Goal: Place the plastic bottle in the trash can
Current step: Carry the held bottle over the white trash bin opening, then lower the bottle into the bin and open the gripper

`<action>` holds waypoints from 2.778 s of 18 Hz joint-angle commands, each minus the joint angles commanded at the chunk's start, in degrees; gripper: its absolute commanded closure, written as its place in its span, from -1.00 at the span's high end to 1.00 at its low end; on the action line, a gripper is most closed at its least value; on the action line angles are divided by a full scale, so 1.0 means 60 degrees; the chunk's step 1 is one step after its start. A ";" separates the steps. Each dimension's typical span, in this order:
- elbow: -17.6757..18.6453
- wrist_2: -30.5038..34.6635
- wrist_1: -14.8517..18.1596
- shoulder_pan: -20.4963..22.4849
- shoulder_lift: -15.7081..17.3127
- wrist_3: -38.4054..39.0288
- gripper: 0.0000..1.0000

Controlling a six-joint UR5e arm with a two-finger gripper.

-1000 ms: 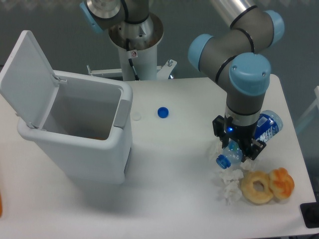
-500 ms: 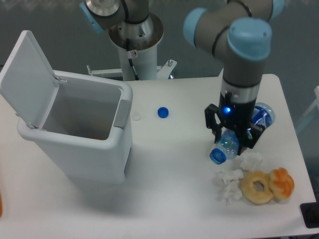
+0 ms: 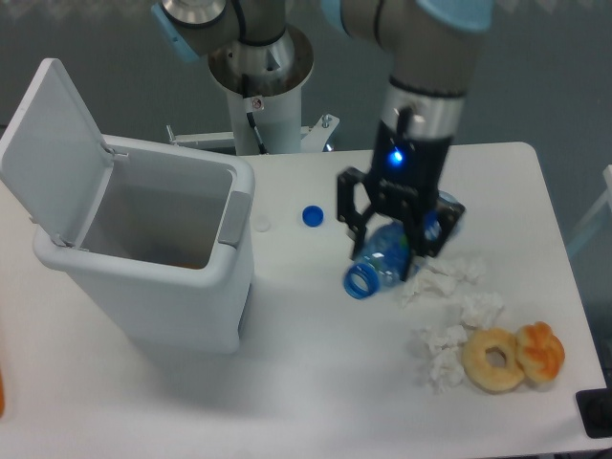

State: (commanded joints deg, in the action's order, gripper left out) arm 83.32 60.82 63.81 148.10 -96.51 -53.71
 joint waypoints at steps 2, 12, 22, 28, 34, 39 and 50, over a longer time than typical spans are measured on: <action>0.0029 -0.0233 0.0000 -0.0307 0.0205 0.0249 -0.49; 0.0658 -0.0674 -0.0762 -0.1641 0.1450 0.2711 -0.47; 0.0879 -0.0938 -0.1816 -0.2431 0.1365 0.4133 -0.44; 0.1026 -0.0938 -0.2138 -0.2667 0.1174 0.4133 -0.32; 0.1026 -0.0938 -0.2168 -0.2945 0.1027 0.4133 -0.30; 0.1026 -0.0938 -0.2358 -0.3179 0.0822 0.4133 -0.30; 0.1026 -0.0894 -0.2358 -0.3414 0.0763 0.4118 0.67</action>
State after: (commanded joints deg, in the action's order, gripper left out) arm 89.47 55.46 49.66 127.62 -91.93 -29.00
